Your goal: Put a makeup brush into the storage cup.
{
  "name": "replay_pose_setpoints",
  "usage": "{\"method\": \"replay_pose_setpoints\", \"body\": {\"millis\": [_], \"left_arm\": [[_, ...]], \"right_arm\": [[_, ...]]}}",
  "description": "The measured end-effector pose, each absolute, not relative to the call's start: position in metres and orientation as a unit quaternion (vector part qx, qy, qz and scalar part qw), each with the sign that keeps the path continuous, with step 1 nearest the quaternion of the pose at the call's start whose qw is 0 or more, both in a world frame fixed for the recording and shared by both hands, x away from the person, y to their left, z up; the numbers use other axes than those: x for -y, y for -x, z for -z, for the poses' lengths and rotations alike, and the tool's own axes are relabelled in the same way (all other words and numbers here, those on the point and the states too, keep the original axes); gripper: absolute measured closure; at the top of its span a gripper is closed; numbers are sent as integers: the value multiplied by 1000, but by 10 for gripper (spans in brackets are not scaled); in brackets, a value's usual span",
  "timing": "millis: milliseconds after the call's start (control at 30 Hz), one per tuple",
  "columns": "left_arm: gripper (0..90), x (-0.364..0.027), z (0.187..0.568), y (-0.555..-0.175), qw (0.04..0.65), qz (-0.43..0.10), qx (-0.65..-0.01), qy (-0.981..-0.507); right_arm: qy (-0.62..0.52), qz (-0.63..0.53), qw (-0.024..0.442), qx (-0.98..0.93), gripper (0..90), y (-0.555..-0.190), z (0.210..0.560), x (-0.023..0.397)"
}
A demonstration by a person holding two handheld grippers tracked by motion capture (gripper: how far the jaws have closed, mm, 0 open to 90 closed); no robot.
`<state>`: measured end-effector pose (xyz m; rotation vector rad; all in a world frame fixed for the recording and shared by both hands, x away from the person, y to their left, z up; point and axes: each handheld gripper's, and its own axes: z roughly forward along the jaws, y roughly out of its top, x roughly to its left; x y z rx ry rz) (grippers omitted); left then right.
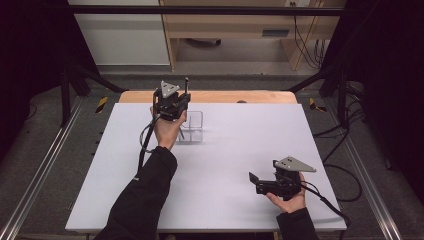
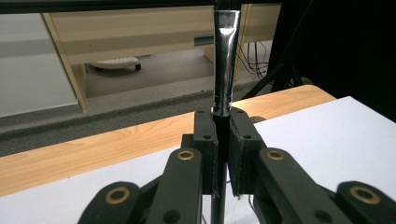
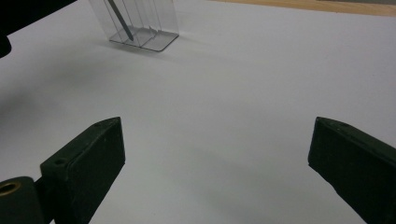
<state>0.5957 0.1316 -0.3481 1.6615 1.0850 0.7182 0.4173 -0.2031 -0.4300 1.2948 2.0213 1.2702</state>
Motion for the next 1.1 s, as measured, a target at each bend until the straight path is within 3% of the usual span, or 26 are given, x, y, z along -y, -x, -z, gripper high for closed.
{"method": "replay_pose_setpoints", "body": {"millis": [1100], "left_arm": [[831,-124,381,-594,475,-303,-447,-694]], "right_arm": [[-464,-458,208,-729,47,-417,431,202]]}}
